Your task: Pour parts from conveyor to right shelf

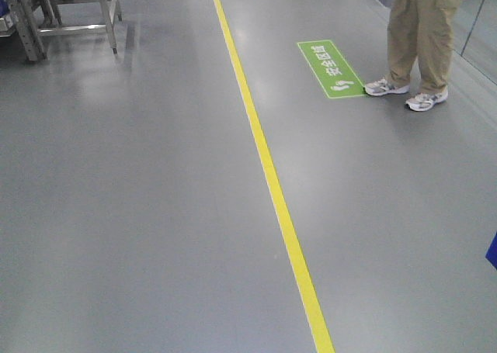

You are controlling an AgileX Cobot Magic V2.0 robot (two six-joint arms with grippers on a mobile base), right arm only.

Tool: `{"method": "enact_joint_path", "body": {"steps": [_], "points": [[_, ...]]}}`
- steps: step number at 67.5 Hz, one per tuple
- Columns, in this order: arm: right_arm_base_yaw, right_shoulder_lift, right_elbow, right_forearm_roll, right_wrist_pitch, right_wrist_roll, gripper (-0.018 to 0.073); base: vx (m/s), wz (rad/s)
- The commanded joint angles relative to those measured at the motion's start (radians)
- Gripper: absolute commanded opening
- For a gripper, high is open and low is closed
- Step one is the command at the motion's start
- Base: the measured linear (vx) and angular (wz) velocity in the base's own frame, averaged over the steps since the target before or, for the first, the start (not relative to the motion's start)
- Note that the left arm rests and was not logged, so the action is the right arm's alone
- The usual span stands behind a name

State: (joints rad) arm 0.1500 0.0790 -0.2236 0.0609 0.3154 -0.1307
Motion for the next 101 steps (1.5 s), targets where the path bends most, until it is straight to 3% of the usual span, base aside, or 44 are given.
{"method": "enact_joint_path", "body": {"steps": [1,101], "points": [[-0.001,0.012,-0.026,-0.003,-0.082,-0.008,-0.0006,0.73,0.04],[-0.001,0.012,-0.026,-0.003,-0.081,-0.008,-0.0006,0.77,0.05]]}}
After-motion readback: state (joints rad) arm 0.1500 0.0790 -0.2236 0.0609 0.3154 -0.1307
